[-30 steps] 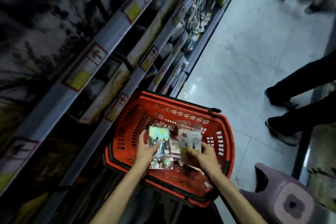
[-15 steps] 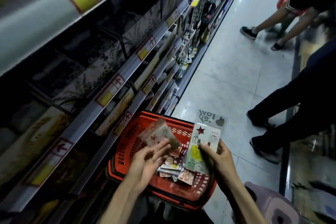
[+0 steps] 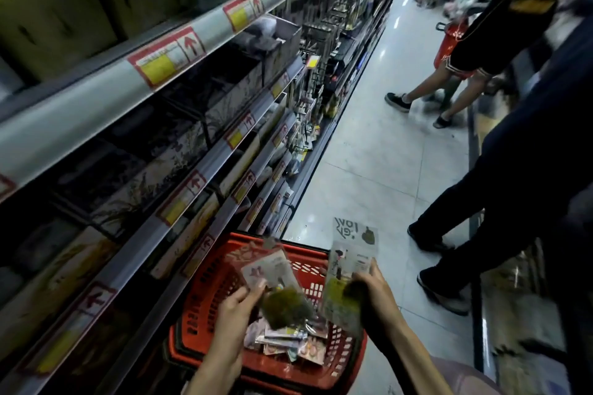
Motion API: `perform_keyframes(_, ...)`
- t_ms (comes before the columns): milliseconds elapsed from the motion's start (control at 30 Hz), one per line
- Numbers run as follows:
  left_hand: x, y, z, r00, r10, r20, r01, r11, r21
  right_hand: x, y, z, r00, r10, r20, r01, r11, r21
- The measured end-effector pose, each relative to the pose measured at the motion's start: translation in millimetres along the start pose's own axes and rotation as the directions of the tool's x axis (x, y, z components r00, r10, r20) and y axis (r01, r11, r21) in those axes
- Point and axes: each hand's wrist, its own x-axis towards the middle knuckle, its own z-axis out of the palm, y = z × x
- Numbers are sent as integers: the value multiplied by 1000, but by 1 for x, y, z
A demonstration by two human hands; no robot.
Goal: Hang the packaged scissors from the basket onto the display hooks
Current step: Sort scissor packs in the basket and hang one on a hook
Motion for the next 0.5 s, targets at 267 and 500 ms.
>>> perform_keyframes(267,24,14,16,993,79,87,-90,987,130,-17,0,-8,1000,-8,27,3,989,151)
perform_keyframes(500,26,21,48,963,36,266,-62,994,88,-53,-4,-36,960,-138,-242,129,990,-54)
